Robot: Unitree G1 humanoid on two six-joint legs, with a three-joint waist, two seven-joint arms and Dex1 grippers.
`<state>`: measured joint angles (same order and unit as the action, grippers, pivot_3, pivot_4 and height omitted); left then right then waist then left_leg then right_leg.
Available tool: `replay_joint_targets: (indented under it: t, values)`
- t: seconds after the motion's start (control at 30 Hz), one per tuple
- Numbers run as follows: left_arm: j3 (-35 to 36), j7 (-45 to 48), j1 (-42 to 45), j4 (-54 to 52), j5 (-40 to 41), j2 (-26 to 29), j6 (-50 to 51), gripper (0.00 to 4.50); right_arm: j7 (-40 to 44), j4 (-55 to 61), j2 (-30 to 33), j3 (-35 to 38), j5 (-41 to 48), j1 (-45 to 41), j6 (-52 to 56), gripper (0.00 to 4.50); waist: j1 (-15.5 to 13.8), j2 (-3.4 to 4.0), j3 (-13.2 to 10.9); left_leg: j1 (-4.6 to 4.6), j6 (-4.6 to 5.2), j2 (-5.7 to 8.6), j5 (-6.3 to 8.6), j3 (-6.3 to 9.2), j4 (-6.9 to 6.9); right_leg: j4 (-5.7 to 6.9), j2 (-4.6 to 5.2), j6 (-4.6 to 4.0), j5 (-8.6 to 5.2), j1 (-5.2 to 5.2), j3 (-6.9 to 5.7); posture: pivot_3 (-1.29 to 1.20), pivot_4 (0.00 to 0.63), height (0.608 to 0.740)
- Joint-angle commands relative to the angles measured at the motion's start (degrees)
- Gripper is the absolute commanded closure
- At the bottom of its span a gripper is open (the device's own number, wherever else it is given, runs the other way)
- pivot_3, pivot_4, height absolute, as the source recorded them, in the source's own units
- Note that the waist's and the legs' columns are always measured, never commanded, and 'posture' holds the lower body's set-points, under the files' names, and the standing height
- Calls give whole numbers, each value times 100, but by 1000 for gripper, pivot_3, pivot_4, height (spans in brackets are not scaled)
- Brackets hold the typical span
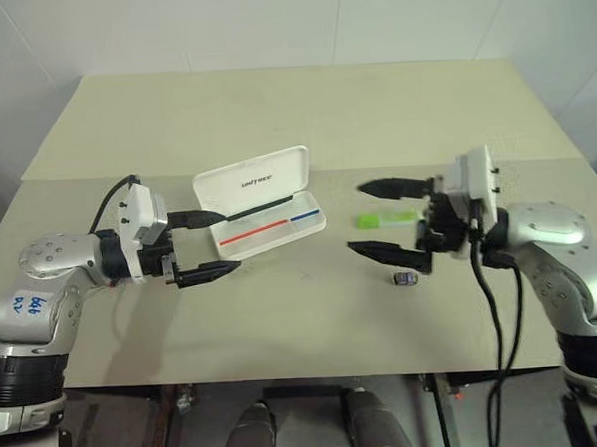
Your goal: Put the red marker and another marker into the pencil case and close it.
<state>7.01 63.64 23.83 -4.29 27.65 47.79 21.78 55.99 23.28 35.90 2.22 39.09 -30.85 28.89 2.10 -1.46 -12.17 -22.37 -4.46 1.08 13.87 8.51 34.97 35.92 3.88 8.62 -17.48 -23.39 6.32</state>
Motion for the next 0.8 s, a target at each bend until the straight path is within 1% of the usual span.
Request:
replay_joint_targets:
  t: [0.03, 0.13, 0.23, 0.4, 0.5, 0.53, 0.57, 0.6, 0.7, 0.8]
  values:
    - [-44, -119, -16, 7, -243, 94, -46, 43, -72, 413, -18, 93, 404, -117, 157, 0, -30, 0, 0, -1, -1, 0, 1, 2, -2, -2, 0, -1, 0, 0, -1, 0, 150, 740]
    - [-120, -91, -47, 22, -406, 125, -142, 43, 29, 585, 94, 56, 427, 53, 191, 0, -75, -1, 0, -13, -6, 2, 6, 11, -1, -15, 6, -1, -1, 0, -8, 0, 150, 740]
    - [-213, -195, 61, 33, -509, 40, -93, 43, 173, 387, 212, 37, 93, 217, -68, 0, -64, -1, 0, -17, -3, 5, 10, 10, -1, -21, 9, 0, -1, -1, -9, 0, 150, 740]
    - [-392, -121, 82, 67, -671, 70, -185, 43, 90, 273, 164, 14, -158, 284, -253, 0, -22, -1, 0, -9, -3, 2, 10, 6, 0, -9, 3, -1, -2, -2, -6, 0, 150, 740]
    - [-504, -117, 98, 249, -825, 54, -282, 657, -10, 266, 85, 16, -256, 405, -323, 0, -32, -1, 0, -5, -3, -5, 9, 6, -1, -4, -5, -4, -3, -2, -5, 0, 150, 740]
    - [-579, -102, 136, 313, -908, 55, -335, 964, -31, 269, 74, 34, -297, 503, -363, 0, -37, -1, 0, -5, -3, -5, 9, 6, 0, -3, -5, -4, -3, -2, -6, 0, 150, 740]
    - [-630, -82, 166, 368, -965, 61, -387, 1371, -50, 273, 64, 39, -327, 567, -390, 0, -42, -1, 0, -5, -3, -5, 9, 6, 0, -3, -5, -4, -3, -2, -6, 0, 150, 740]
    - [-671, -77, 206, 415, -1017, 51, -429, 1646, -58, 277, 63, 51, -349, 646, -421, 0, -45, -1, 0, -5, -3, -5, 9, 6, 1, -4, -5, -4, -3, -1, -6, 0, 150, 740]
    - [-922, -15, 505, 708, -1294, 17, -629, 1646, -22, 208, 49, -22, -635, 1068, -706, 0, -62, -1, 0, -7, -3, -3, 9, 6, 1, -4, -3, -4, -3, -2, -6, 0, 150, 740]
    - [-1164, 28, 758, 1009, -1580, -43, -820, 1646, -77, 125, -62, -92, -804, 1212, -889, 0, -55, -1, 0, -7, -3, -2, 9, 7, 6, -4, -4, -4, -3, 0, -7, 0, 150, 740]
